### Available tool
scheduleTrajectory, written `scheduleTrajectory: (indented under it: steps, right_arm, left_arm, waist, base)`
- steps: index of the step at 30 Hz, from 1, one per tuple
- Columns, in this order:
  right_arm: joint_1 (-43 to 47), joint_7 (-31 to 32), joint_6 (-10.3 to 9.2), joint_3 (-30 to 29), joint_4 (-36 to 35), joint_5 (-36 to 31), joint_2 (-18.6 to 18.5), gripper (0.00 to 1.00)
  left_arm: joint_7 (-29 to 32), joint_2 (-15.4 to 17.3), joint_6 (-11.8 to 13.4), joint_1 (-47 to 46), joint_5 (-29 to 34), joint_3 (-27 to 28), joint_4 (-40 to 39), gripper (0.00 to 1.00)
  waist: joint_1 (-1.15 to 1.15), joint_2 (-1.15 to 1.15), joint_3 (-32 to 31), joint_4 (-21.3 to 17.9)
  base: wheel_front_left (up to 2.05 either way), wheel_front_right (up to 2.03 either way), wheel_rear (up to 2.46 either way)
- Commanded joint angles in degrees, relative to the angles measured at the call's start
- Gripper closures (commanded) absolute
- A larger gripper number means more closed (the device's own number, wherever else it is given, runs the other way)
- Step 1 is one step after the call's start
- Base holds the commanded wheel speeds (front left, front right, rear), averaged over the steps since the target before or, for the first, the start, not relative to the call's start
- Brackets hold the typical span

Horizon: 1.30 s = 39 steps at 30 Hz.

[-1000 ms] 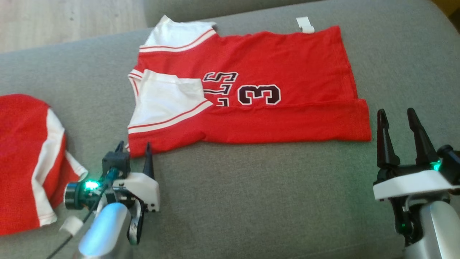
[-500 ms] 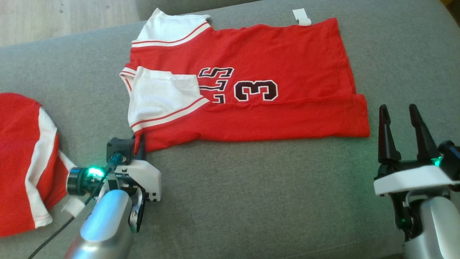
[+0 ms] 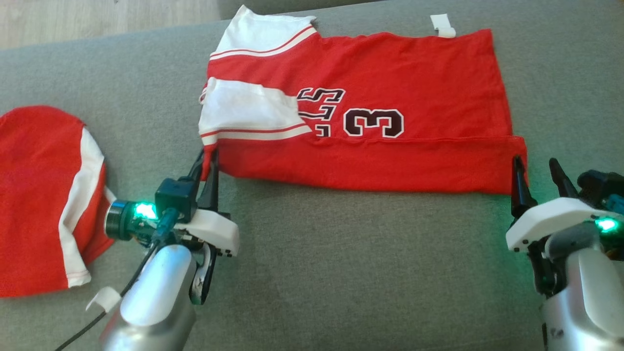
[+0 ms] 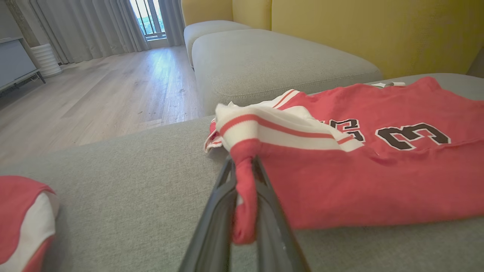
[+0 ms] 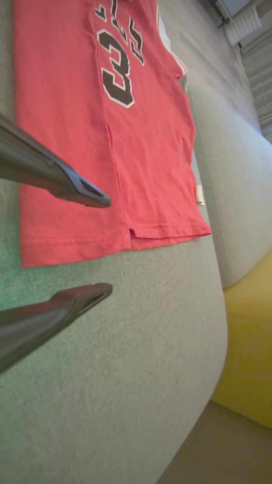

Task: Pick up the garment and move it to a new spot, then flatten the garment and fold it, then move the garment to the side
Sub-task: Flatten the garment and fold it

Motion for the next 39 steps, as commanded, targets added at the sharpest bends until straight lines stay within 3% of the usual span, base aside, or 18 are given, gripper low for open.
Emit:
scheduleTrajectory:
  steps: [1, 6, 16, 17, 18, 19, 28, 39]
  right_arm:
    - [-2.3, 0.3, 0.42, 0.7, -0.7, -0.1, 0.1, 0.00]
    - [-5.4, 2.0, 0.42, -1.7, 7.9, 0.1, 0.2, 0.00]
    - [-8.4, 1.7, 0.42, 1.9, 16.8, 3.2, 0.2, 0.00]
    - [-8.7, 1.5, 0.42, 2.4, 17.3, 3.6, 0.2, 0.22]
    - [-8.9, 1.4, 0.42, 2.8, 17.8, 3.9, 0.2, 0.83]
    - [-9.1, 1.3, 0.42, 3.3, 18.2, 4.2, 0.2, 1.00]
    - [-9.7, -2.4, 0.42, 1.0, 18.2, -0.6, 0.2, 1.00]
    - [-6.4, -1.3, 0.42, -4.6, 11.4, -9.4, -0.7, 1.00]
  left_arm:
    - [0.0, 1.1, 0.1, -1.4, 0.8, 1.4, -2.1, 1.00]
    - [0.6, 1.5, 0.5, -0.8, 0.9, 0.7, -4.4, 1.00]
    - [1.4, 2.1, 1.1, -0.2, 0.5, 0.4, -6.2, 1.00]
    - [1.5, 2.2, 1.1, -0.1, 0.4, 0.4, -6.2, 1.00]
    - [1.5, 2.2, 1.2, 0.0, 0.3, 0.4, -6.2, 1.00]
    - [1.6, 2.3, 1.2, 0.1, 0.2, 0.4, -6.2, 1.00]
    - [2.2, 3.2, 1.7, 1.6, -0.8, 0.6, -5.3, 1.00]
    - [4.0, 3.5, 1.2, 4.8, -2.4, -0.2, -5.1, 1.00]
  waist:
    - [0.00, 0.00, 0.2, 0.3]
    - [0.00, 0.00, 0.8, 1.0]
    - [0.00, 0.00, 2.0, 1.6]
    - [0.00, 0.00, 2.1, 1.6]
    - [0.00, 0.00, 2.0, 1.6]
    - [0.00, 0.00, 2.0, 1.6]
    - [0.00, 0.00, 0.4, 1.3]
    - [0.00, 0.00, -2.4, 0.9]
  base:
    - [0.00, 0.00, 0.00]
    - [0.00, 0.00, 0.00]
    - [0.00, 0.00, 0.00]
    - [0.00, 0.00, 0.00]
    - [0.00, 0.00, 0.00]
    - [0.00, 0.00, 0.00]
    - [0.00, 0.00, 0.00]
    - [0.00, 0.00, 0.00]
